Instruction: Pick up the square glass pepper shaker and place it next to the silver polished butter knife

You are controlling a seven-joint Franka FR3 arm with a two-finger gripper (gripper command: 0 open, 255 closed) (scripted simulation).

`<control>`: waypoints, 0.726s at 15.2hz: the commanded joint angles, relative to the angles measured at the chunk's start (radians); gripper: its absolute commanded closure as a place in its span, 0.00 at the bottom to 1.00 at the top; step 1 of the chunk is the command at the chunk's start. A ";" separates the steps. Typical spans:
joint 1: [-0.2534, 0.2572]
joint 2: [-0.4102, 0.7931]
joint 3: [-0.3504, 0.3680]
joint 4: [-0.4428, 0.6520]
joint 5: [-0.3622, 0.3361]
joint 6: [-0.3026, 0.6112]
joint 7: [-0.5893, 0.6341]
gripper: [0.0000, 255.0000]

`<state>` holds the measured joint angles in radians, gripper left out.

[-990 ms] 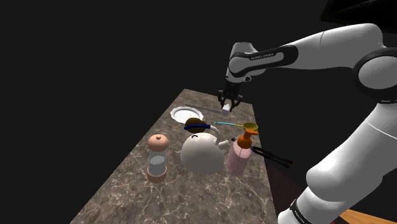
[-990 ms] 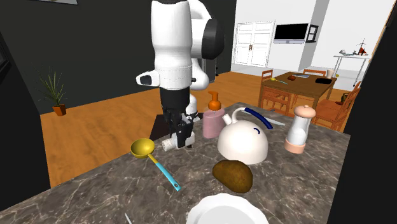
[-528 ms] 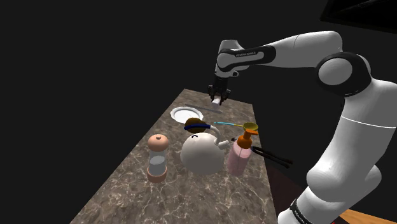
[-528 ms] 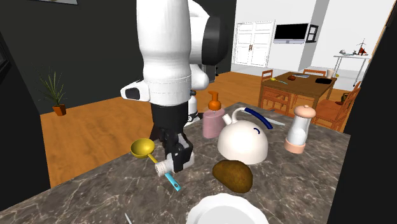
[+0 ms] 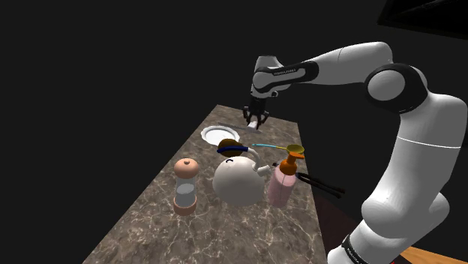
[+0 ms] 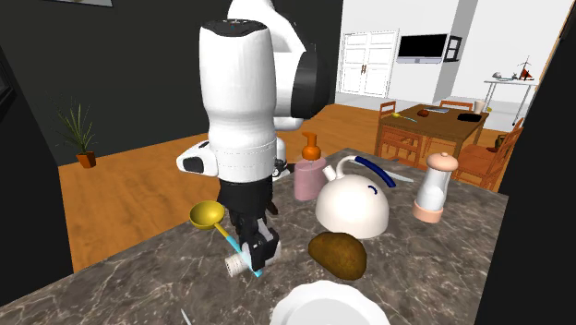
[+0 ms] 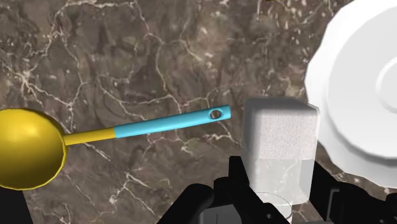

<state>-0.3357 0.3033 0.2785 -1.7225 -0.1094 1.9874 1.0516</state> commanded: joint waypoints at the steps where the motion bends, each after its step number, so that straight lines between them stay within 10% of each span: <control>1: 0.000 0.008 -0.001 -0.017 -0.003 0.025 0.003 1.00; 11: 0.005 0.061 -0.009 -0.081 -0.024 0.140 0.017 1.00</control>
<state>-0.3317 0.3596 0.2703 -1.7968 -0.1313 2.1155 1.0672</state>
